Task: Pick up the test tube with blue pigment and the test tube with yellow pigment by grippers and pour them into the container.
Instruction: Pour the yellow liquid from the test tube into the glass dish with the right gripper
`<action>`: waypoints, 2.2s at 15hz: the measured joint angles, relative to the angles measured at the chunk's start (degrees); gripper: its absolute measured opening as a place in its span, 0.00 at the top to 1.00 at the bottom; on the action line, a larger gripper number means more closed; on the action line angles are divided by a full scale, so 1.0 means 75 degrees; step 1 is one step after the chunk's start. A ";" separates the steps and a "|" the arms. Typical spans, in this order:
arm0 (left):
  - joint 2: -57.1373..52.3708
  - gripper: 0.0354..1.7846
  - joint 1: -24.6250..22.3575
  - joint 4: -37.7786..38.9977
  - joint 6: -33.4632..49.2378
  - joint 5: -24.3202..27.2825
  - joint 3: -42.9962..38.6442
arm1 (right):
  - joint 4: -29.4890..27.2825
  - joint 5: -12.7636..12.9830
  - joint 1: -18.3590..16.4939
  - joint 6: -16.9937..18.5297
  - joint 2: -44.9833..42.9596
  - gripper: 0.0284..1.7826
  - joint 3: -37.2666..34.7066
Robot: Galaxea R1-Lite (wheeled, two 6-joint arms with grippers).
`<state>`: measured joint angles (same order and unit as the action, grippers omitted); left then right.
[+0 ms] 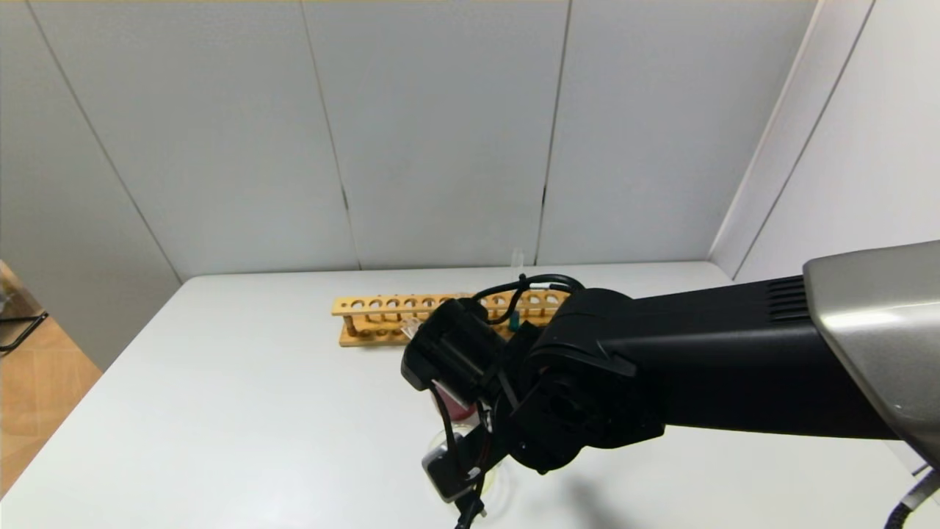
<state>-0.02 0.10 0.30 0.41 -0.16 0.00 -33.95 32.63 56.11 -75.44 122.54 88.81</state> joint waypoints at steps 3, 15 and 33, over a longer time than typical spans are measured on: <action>0.0000 0.02 0.0000 0.0000 0.0000 0.0000 0.0000 | -0.0198 0.0293 0.0062 -0.0020 0.0049 0.82 0.0067; 0.0000 0.02 0.0000 0.0003 -0.0002 0.0003 0.0000 | -0.1419 0.0572 0.0096 -0.0052 0.0816 0.82 0.1474; 0.0000 0.02 0.0000 0.0000 0.0000 0.0000 0.0000 | -0.2331 0.1131 0.0177 -0.0169 0.1401 0.82 0.2701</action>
<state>-0.02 0.10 0.30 0.41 -0.16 0.00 -51.43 41.12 57.44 -76.70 133.05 109.07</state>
